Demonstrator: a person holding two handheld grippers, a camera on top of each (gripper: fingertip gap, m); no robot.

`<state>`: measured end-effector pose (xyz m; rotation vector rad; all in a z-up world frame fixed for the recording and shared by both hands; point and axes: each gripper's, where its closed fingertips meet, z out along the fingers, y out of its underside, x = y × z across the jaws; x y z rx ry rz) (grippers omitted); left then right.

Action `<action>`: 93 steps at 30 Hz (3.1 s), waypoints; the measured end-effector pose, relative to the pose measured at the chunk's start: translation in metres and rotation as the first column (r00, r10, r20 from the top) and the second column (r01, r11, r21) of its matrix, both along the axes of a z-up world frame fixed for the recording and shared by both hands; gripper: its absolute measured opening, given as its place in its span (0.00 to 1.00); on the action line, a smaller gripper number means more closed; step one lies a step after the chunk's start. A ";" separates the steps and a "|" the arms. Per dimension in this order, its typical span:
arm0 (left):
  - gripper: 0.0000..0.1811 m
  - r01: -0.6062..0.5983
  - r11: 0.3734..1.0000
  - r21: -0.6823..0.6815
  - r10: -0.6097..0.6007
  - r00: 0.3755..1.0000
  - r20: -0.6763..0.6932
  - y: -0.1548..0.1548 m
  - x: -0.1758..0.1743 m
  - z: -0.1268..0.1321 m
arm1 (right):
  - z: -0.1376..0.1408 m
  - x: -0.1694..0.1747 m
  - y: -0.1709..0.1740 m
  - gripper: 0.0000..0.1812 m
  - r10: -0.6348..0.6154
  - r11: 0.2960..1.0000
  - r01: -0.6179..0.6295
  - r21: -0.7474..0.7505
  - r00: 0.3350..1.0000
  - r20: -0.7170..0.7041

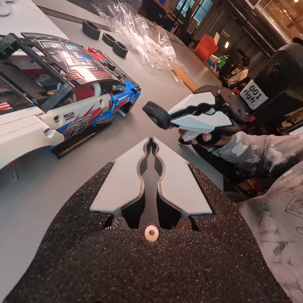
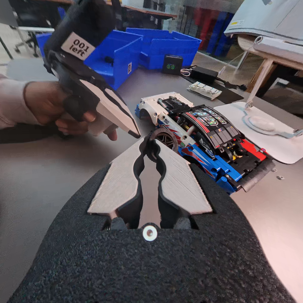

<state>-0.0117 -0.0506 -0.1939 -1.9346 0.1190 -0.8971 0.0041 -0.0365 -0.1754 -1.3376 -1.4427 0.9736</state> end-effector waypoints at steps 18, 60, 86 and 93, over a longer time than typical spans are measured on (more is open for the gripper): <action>0.04 0.074 0.997 -0.009 -0.061 0.880 0.470 0.001 0.010 0.032 | 0.020 -0.004 -0.012 0.02 0.102 0.628 -0.260 -0.734 0.962 -0.253; 0.00 0.148 0.987 -0.054 -0.126 0.946 0.297 -0.007 0.021 0.009 | 0.007 0.000 -0.022 0.00 0.202 0.556 -0.271 -0.786 0.961 -0.189; 0.16 0.233 0.962 -0.141 -0.217 0.969 0.117 -0.023 0.019 -0.015 | -0.074 0.025 -0.050 0.24 0.332 0.917 -0.397 0.033 0.806 0.490; 0.11 0.399 0.909 -0.121 -0.369 0.905 0.212 -0.039 0.046 -0.005 | -0.025 0.016 -0.058 0.24 0.345 0.837 -0.446 0.318 0.880 0.327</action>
